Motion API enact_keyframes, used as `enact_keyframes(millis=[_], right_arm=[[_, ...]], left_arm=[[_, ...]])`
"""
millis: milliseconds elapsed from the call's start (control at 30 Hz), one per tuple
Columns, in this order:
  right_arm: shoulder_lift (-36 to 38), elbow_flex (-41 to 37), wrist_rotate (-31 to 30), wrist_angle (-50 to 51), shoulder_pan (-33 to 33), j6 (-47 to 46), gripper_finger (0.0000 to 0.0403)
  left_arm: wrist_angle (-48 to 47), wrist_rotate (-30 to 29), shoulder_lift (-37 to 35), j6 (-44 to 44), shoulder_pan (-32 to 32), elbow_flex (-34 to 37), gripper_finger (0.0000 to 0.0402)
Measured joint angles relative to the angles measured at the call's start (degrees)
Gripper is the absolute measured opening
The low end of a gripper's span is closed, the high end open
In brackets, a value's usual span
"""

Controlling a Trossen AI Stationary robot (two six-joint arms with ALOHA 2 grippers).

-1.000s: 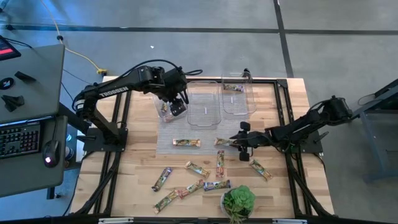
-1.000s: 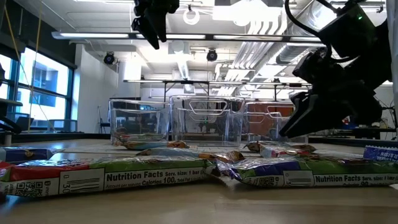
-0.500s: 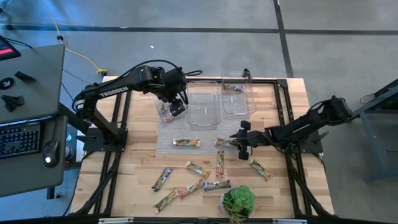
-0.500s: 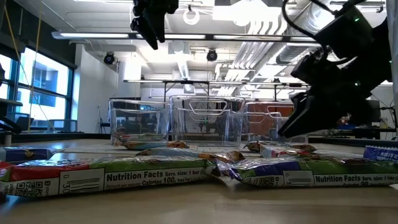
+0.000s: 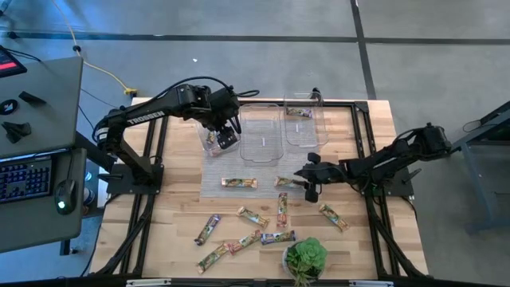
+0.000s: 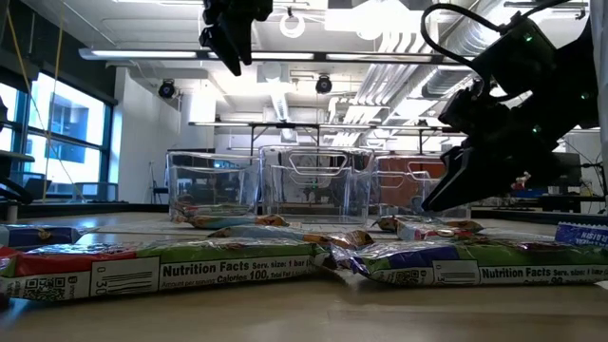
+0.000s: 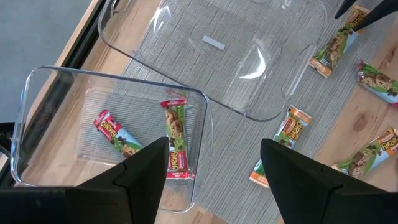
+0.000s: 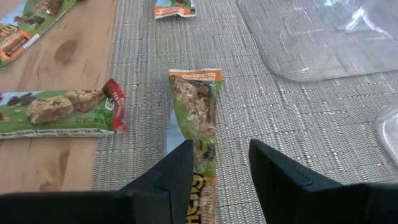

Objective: Pick and place Granola Bars by type
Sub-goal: Put the orange granola bar into the middle transparent bin

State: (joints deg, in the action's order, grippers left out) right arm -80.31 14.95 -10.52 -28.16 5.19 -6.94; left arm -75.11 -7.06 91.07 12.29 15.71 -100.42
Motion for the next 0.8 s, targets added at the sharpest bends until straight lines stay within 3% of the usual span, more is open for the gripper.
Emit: enact_keyframes(millis=[500,800], right_arm=[[0.0,0.0,-3.4,-0.9,0.1,0.3,0.0140],[0.0,0.0,-1.3,-1.5,0.1,-2.1,0.0140]], left_arm=[[4.0,0.1,0.0,0.0,0.0,0.0,0.0248],[9.5,0.1,0.0,0.0,0.0,0.0,0.0248]])
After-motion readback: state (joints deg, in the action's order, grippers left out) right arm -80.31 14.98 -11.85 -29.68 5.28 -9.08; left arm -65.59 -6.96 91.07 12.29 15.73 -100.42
